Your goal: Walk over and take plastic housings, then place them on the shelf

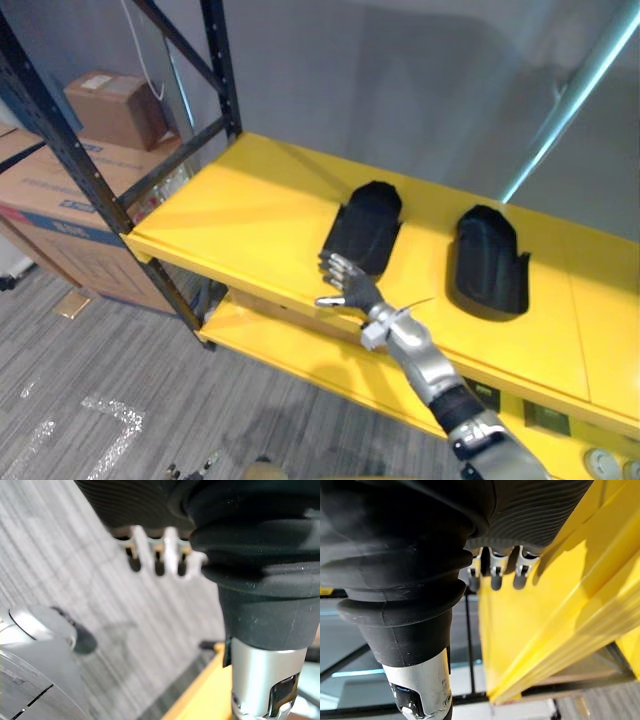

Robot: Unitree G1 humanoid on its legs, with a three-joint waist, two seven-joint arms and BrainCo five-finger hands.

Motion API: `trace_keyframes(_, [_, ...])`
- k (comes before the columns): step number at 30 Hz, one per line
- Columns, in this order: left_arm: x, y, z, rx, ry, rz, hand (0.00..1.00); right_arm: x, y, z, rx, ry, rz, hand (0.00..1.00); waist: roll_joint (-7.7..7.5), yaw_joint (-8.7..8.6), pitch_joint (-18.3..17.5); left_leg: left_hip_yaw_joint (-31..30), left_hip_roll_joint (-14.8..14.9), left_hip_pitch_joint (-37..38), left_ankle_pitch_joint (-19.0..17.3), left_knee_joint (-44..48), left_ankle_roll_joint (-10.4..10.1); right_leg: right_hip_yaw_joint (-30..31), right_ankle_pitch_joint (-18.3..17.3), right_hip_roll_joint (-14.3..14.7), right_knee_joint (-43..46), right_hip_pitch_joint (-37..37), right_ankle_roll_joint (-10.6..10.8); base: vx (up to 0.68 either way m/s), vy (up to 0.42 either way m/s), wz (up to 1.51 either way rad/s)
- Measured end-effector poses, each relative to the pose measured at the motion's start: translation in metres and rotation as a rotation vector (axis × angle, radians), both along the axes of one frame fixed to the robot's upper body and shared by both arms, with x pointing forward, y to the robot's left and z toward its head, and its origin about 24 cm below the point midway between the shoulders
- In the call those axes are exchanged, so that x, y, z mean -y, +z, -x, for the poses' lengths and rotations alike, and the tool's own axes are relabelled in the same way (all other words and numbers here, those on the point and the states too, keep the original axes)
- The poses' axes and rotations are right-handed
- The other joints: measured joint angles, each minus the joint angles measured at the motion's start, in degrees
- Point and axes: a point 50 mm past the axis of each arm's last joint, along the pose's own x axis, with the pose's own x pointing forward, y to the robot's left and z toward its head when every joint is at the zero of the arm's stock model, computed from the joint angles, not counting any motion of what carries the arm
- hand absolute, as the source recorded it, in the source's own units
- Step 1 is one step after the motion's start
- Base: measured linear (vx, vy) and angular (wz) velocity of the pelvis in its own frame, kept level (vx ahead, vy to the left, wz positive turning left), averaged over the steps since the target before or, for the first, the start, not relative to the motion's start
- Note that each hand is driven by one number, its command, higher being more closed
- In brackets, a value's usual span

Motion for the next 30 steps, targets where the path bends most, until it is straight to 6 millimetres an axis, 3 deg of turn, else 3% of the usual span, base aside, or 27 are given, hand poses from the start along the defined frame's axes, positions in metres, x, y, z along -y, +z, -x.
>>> trace_keyframes(30, [0.0049,-0.0011,-0.0014,0.005,-0.004,0.02,0.0,-0.0068,-0.0036,-0.0066,0.021,-0.129,0.071,0.0,0.43,0.06,0.3,-0.7,-0.1,0.0,0.7,-0.8,0.0,-0.8,0.0,0.0,0.0,0.1,0.0,0.0,0.0,0.01])
